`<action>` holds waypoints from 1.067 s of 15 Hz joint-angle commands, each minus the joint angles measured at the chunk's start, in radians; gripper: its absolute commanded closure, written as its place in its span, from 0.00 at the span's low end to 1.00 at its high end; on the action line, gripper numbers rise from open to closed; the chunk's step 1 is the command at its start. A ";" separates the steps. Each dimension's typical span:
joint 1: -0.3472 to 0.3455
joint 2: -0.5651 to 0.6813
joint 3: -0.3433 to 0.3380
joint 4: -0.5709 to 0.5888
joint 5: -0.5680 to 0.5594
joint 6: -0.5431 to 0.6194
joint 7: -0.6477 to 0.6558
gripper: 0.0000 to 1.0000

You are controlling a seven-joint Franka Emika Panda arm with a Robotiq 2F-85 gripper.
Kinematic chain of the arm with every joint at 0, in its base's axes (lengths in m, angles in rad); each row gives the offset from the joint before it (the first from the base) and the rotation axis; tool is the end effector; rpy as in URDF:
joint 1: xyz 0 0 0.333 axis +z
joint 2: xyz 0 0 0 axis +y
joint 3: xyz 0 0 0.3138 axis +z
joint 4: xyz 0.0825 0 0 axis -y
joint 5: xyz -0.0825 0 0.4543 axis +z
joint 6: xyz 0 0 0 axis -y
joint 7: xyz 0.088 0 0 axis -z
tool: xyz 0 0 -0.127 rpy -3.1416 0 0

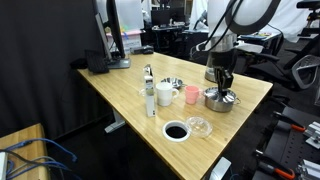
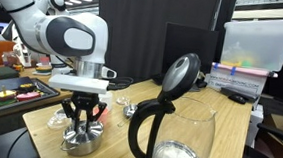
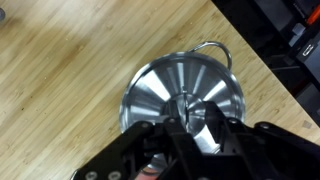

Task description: Put the silver lid on the pot

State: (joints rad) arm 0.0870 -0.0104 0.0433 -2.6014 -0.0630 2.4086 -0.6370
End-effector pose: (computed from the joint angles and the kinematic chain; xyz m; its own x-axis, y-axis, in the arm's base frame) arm 0.4471 0.0573 0.1628 0.6692 0.7242 -0.1663 0.7226 -0.6864 -0.0815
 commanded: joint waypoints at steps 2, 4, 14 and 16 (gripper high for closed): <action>-0.007 0.000 0.007 0.001 0.000 -0.002 0.000 0.65; -0.007 -0.004 0.008 0.001 0.005 -0.007 -0.003 0.40; 0.008 -0.158 -0.003 -0.034 0.022 -0.072 -0.063 0.00; 0.008 -0.135 -0.003 -0.016 0.006 -0.071 -0.036 0.00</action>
State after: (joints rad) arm 0.0886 -0.1458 0.0463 -2.6184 -0.0556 2.3381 -0.6742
